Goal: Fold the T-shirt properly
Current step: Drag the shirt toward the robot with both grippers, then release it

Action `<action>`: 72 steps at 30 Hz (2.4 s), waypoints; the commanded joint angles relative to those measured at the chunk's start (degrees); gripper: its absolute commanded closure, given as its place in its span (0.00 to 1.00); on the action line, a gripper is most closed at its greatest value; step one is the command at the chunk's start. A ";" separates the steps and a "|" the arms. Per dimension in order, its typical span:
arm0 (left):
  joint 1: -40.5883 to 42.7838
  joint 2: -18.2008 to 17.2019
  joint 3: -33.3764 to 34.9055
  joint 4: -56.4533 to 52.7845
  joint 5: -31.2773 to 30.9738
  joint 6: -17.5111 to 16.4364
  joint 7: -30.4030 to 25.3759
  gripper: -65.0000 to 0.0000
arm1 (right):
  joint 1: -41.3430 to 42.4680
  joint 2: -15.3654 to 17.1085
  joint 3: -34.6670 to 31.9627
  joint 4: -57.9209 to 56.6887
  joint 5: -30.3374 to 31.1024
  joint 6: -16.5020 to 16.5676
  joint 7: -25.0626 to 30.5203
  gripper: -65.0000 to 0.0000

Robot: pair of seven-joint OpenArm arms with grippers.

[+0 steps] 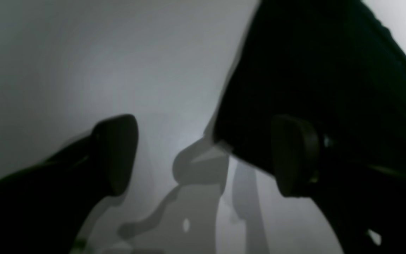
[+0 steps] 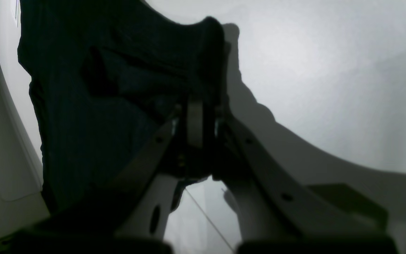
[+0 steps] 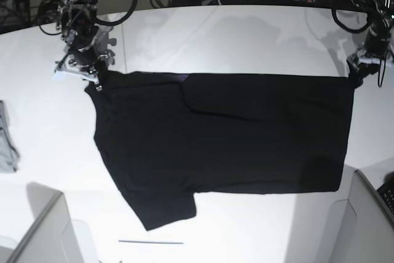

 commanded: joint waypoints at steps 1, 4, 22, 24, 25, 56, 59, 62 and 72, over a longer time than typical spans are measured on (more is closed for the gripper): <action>-0.37 -1.12 -0.07 0.45 -1.05 -0.71 -0.91 0.13 | -0.39 -0.08 -0.26 -0.04 -0.27 -1.67 -1.71 1.00; -1.87 -1.04 -0.07 -1.04 -1.05 -0.71 -0.91 0.13 | -0.39 -0.08 -0.26 -0.04 -0.27 -1.67 -1.71 1.00; -5.47 -0.68 5.82 -2.10 -1.40 1.18 -1.00 0.14 | -0.39 0.10 -0.09 -0.04 5.53 -1.67 -1.71 1.00; -5.56 -0.68 5.91 -2.10 -1.49 1.18 -1.00 0.14 | -0.39 0.10 -0.09 -0.04 5.45 -1.67 -1.71 1.00; -5.65 -0.68 5.91 -2.10 -1.49 1.18 -1.00 0.14 | -0.39 0.10 -0.09 -0.04 5.45 -1.67 -1.71 1.00; -1.25 -1.04 6.00 3.00 -1.05 1.18 4.89 1.00 | -2.41 0.28 0.00 0.66 -2.38 -1.67 3.03 1.00; 0.51 -1.04 6.00 6.08 -1.05 1.18 4.98 1.00 | -2.85 0.28 0.00 1.54 -2.47 -1.67 3.12 1.00; 1.56 -1.21 5.64 7.49 -1.14 1.18 7.53 1.00 | -4.35 0.45 0.00 3.91 -2.47 -1.67 3.12 1.00; 6.66 -1.04 5.56 14.61 -1.40 1.18 8.32 1.00 | -9.71 1.77 1.32 10.07 -2.47 -1.67 3.12 1.00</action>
